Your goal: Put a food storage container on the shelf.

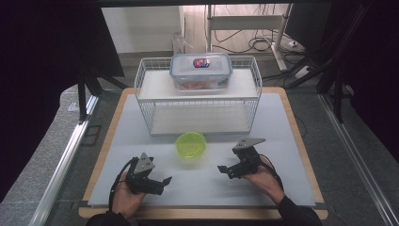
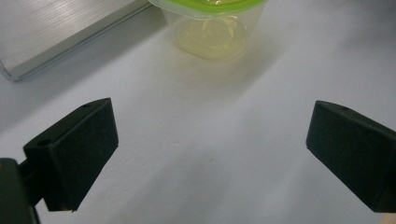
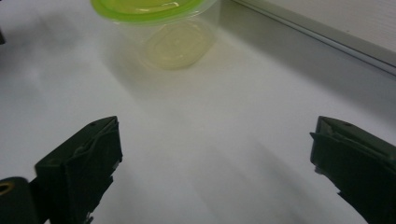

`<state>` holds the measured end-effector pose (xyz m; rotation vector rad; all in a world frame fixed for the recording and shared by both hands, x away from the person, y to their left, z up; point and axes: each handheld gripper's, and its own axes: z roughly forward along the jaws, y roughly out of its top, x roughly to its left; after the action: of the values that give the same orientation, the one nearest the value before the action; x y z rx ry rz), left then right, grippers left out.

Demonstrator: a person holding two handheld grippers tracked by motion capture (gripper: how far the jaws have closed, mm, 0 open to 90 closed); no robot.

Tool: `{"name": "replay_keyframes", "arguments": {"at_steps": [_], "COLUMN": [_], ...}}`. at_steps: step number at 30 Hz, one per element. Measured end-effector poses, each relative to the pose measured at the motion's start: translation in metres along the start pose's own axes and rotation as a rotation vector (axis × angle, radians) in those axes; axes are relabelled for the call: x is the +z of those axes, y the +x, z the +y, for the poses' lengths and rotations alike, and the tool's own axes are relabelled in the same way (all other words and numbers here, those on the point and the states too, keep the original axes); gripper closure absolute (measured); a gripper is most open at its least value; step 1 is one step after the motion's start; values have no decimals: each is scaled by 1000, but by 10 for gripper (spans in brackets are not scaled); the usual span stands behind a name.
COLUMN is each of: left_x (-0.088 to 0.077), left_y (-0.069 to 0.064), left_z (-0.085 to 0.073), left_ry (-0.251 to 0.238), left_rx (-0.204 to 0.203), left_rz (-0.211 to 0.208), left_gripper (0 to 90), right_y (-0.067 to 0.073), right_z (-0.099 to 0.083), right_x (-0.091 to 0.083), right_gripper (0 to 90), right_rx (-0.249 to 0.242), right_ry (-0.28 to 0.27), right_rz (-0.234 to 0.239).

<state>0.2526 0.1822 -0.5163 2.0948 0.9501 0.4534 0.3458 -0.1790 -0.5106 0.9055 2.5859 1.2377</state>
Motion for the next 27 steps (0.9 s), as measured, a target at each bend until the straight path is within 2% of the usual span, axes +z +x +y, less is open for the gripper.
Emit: {"name": "replay_keyframes", "arguments": {"at_steps": [4, 6, 12, 18, 21, 24, 27], "left_x": [-1, -2, -5, -5, -4, -4, -4], "left_y": [1, 1, -1, 0, -1, -1, -1], "left_z": [-2, -3, -4, -5, -5, -5, -6], "left_ry": [1, -5, -21, -21, -18, -18, -19], "left_rx": [-7, -5, 3, 2, 8, 10, 8], "left_rz": [-4, -5, -4, -10, -10, -12, -16], "left_gripper": [22, 23, 27, 31, 33, 34, 36], "right_y": [-5, -6, -13, -21, -21, -21, -22], "right_z": [10, 17, 38, 57, 65, 70, 74], "right_x": [4, 7, 17, 31, 40, 48, 55], "right_gripper": [0, 1, 142, 255, 314, 389, 496], "right_rx": [48, 75, 143, 215, 212, 233, 271], "right_ry": [-6, 7, -27, -37, -38, -40, -10], "right_rz": [9, 23, 54, 121, 111, 119, 137]}}
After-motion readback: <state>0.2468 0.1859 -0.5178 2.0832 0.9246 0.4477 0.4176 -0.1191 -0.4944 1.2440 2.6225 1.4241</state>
